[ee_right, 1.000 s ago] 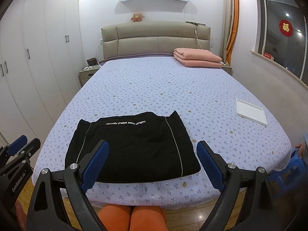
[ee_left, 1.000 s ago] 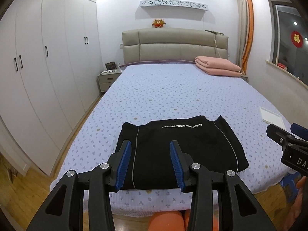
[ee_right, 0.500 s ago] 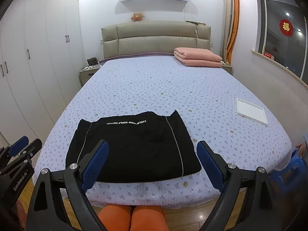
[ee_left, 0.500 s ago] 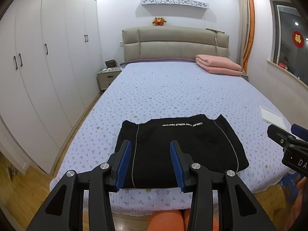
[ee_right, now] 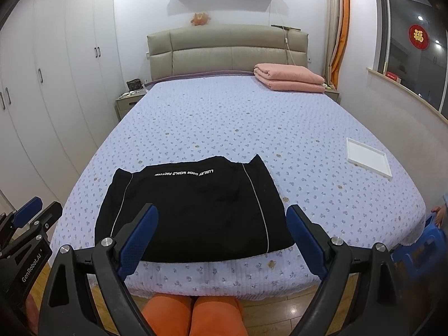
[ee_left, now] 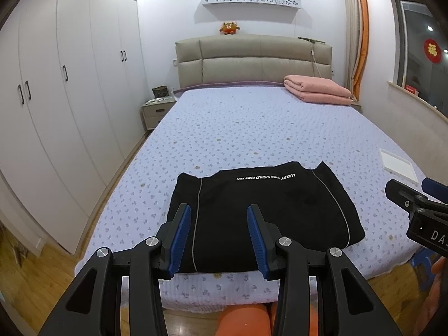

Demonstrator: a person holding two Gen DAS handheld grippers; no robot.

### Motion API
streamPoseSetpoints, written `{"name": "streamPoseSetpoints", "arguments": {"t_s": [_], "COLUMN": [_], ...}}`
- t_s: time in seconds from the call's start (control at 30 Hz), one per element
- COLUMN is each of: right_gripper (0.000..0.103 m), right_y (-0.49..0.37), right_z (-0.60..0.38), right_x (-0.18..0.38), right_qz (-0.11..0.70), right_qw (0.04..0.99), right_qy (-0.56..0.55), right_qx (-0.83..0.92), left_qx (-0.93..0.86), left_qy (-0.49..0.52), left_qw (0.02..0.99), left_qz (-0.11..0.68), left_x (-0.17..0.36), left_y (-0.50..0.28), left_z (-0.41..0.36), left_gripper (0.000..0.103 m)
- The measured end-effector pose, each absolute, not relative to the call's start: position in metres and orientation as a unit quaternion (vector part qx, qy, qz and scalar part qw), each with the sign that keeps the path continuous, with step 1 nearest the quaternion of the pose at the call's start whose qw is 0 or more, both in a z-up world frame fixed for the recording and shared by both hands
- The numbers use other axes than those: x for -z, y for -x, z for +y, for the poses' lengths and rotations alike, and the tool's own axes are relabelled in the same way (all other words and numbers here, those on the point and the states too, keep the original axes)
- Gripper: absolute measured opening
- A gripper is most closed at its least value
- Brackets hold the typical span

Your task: Fold large clothes

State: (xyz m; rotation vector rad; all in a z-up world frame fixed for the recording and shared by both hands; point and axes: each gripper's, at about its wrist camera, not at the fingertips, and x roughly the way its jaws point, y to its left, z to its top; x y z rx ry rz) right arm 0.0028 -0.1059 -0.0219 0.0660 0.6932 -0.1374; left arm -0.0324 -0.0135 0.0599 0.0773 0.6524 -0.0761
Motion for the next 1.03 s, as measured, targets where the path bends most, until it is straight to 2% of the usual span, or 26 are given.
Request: {"name": "streamPoseSetpoints", "arguments": {"t_s": [0.83, 1.03], "right_gripper": [0.094, 0.094], "right_y": [-0.008, -0.009], "right_z": [-0.101, -0.099], "right_x": [0.034, 0.036], "right_qz": [0.358, 0.36], "right_qw": [0.931, 0.93], "right_qy": [-0.032, -0.03], "right_qx": [0.063, 0.064], "left_qx": [0.031, -0.005], "left_qy": [-0.04, -0.048], "left_qw": [0.94, 0.947], "left_qz": [0.336, 0.318], "left_x": [-0.044, -0.046], "left_y": [0.024, 0.025], "left_z": [-0.008, -0.004], "left_gripper": [0.043, 0.043]}}
